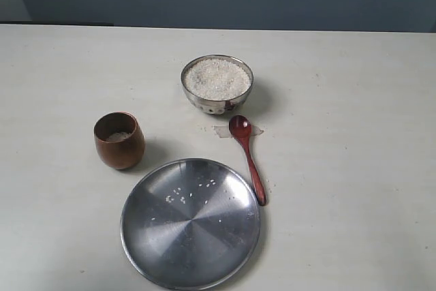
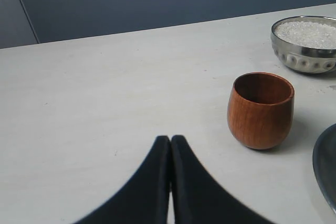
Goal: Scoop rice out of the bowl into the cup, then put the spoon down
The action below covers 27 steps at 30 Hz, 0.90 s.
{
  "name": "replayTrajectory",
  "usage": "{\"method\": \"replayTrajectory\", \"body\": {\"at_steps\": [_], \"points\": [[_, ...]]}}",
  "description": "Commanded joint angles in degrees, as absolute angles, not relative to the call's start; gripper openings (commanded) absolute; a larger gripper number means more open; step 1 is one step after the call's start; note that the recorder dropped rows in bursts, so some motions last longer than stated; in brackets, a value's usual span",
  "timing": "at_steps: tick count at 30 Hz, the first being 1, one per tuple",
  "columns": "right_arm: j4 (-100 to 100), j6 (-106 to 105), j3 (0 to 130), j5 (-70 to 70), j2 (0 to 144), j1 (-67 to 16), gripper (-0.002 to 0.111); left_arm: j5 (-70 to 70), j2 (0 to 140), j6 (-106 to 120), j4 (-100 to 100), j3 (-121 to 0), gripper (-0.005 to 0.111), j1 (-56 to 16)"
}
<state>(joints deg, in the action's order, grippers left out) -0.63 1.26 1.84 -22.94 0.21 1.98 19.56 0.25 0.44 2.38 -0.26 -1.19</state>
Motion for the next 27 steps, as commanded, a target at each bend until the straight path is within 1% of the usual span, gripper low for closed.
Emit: {"method": "replayTrajectory", "body": {"at_steps": [1,5,15,22,24,26,27], "points": [[-0.60,1.32,2.06,-22.64,0.00,2.25,0.000,18.99,0.00,0.42,4.51,0.00,0.000,-1.03],[-0.60,1.32,2.06,-22.64,0.00,2.25,0.000,13.81,0.00,0.42,6.63,0.00,0.000,-1.03],[-0.60,1.32,2.06,-22.64,0.00,2.25,0.000,-18.36,0.00,0.42,7.21,0.00,0.000,-1.03],[-0.60,1.32,2.06,-22.64,0.00,2.25,0.000,-30.00,0.00,-0.53,6.92,0.00,0.000,-1.03],[-0.60,1.32,2.06,-22.64,0.00,2.25,0.000,-31.13,0.00,-6.41,6.66,-0.14,0.000,-1.03],[-0.60,1.32,2.06,-22.64,0.00,2.25,0.000,-24.65,0.00,-15.56,7.42,-2.89,0.000,-1.03],[-0.60,1.32,2.06,-22.64,0.00,2.25,0.000,-18.43,0.00,-16.63,8.19,-4.44,0.000,-1.03]]}}
